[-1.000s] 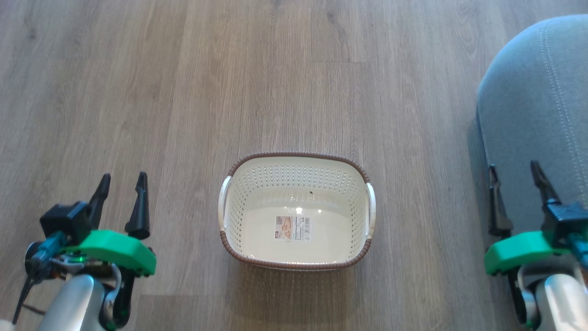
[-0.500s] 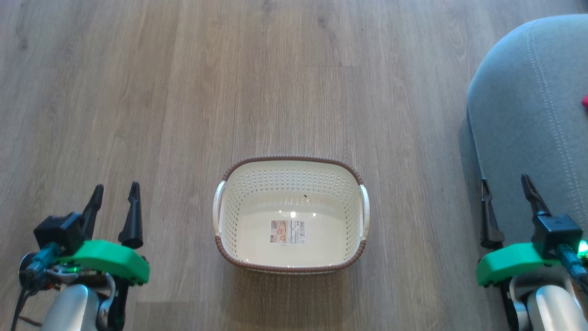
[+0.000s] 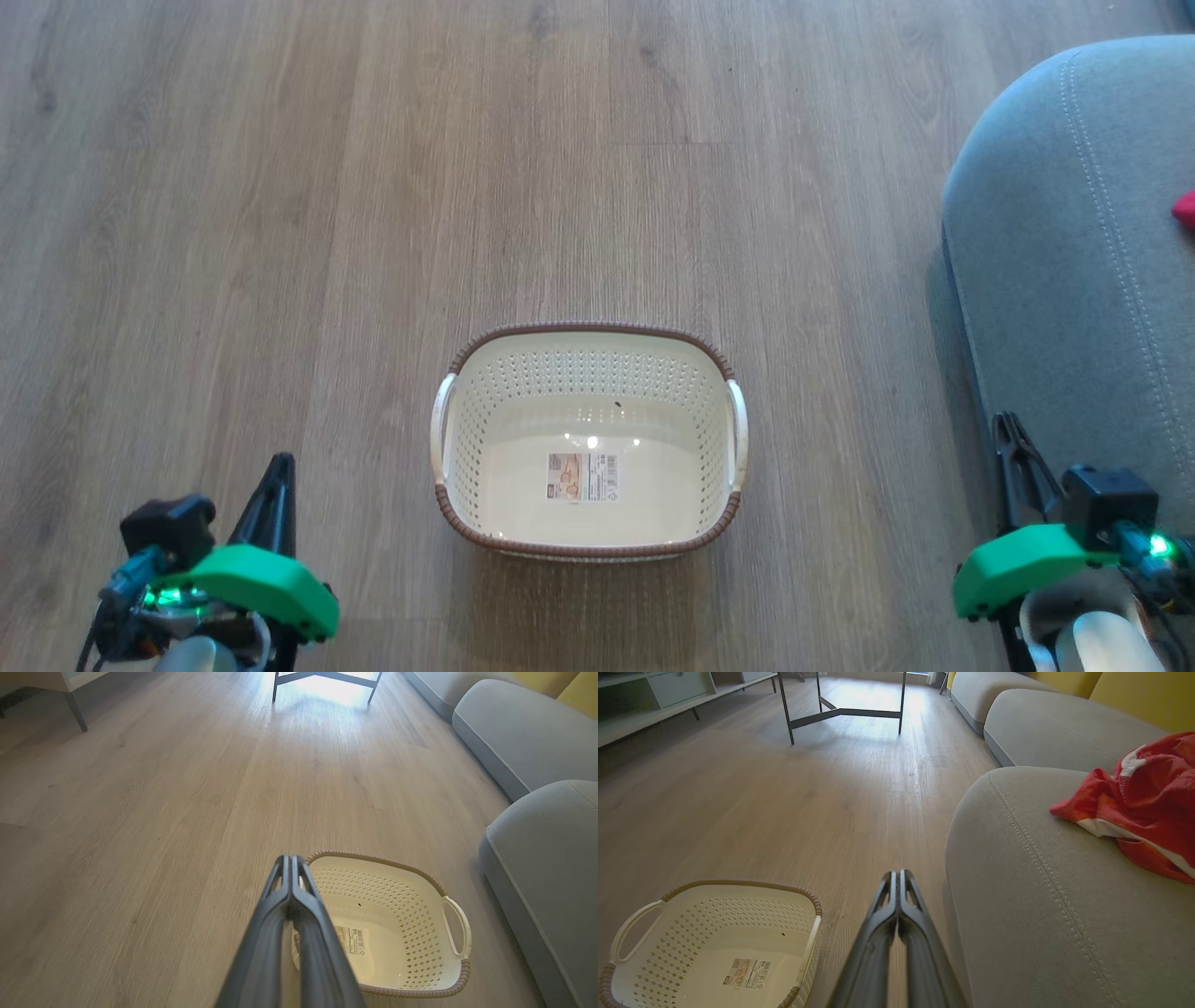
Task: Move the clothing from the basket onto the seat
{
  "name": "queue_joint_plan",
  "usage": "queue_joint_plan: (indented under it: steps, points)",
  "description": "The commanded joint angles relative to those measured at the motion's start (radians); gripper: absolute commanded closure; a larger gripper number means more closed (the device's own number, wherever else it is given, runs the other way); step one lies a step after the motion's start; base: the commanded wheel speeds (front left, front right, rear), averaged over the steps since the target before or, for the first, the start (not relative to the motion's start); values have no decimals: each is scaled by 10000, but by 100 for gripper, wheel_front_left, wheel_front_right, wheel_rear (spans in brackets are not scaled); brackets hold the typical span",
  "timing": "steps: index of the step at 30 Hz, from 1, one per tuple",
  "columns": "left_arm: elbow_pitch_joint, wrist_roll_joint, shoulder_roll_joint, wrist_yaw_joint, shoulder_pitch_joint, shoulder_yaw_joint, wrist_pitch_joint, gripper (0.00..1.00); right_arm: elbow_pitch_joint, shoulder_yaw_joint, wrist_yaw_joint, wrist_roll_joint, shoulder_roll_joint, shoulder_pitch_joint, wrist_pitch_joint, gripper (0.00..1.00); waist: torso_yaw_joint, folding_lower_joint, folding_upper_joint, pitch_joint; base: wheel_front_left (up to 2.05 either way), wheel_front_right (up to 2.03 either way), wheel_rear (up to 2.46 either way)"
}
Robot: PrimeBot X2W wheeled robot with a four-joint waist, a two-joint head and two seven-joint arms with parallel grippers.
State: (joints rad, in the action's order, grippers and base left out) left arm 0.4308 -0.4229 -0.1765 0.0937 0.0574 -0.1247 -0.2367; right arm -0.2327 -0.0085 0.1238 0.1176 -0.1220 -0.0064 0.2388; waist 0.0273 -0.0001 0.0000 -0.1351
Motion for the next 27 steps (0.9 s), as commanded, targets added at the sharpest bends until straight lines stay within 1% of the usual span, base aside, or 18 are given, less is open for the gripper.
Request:
queue_joint_plan:
  steps: [1,25,27]
  points:
    - [-339,-282,-85,19,396,141,93,100,301,-58,4,389,-45,-200,-51,100,-3,1,0,20,0,0,0]
    - [-637,-2529,177,87,413,571,748,100,215,-91,16,3341,-15,-360,-597,100,-56,1,0,272,0,0,0]
    - [-676,-2822,211,96,416,628,835,100,206,-101,18,3722,-7,-379,-673,100,-63,1,0,305,0,0,0]
